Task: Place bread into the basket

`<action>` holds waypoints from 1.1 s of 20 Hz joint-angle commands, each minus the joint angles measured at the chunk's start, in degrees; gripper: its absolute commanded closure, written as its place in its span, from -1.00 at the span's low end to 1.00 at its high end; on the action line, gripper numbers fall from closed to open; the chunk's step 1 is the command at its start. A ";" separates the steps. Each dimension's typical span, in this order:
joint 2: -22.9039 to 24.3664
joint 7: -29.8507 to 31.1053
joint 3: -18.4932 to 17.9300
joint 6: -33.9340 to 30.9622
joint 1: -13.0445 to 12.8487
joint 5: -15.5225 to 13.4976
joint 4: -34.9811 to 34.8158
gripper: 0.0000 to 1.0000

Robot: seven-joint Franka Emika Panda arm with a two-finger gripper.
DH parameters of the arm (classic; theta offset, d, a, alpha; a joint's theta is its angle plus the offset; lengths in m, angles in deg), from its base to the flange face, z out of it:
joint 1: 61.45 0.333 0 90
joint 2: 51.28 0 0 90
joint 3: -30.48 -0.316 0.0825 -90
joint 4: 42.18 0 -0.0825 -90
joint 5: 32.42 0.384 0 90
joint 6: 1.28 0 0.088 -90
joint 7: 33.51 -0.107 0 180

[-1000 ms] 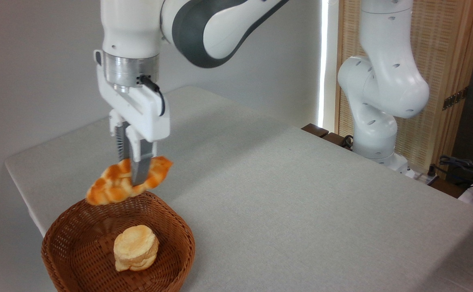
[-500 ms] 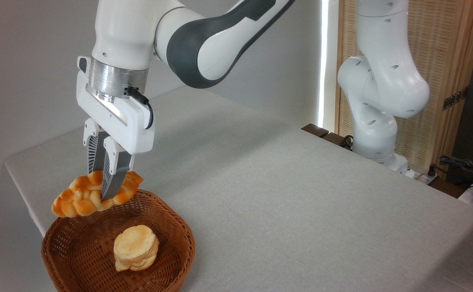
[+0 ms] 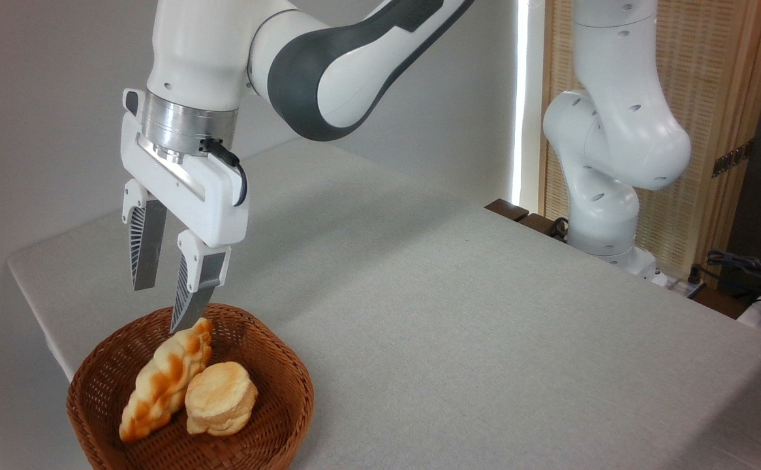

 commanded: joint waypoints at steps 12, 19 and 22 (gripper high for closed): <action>4.86 0.24 -2.63 -29.40 -0.20 0.97 1.31 -1.00; 5.65 -2.30 -3.07 -33.90 -0.29 2.90 1.31 -1.00; 5.74 -2.13 -3.85 -33.90 -0.20 2.90 3.23 -1.00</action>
